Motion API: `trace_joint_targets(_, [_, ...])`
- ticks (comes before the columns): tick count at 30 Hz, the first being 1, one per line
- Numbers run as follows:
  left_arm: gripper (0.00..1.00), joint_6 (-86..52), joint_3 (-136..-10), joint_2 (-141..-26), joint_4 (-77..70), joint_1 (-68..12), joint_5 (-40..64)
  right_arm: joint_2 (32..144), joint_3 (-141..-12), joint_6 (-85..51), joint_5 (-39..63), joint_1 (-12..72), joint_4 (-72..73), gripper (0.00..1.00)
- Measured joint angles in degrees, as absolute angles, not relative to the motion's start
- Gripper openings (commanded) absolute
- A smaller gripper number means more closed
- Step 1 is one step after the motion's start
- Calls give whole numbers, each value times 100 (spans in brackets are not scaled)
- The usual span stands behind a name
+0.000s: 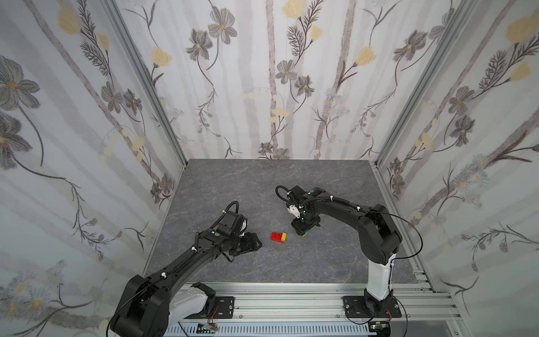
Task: Assemble the number 5 with lego
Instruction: Pick up the lego brick from the center of the board.
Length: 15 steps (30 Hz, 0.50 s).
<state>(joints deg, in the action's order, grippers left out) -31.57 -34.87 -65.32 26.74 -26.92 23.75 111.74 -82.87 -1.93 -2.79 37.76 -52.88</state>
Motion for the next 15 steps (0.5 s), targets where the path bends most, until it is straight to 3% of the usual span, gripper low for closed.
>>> trace_joint_targets(15, [72, -3155, -3492, -6563, 2676, -2692, 2373, 11286, -7830, -305, -257, 3798, -4613, 59])
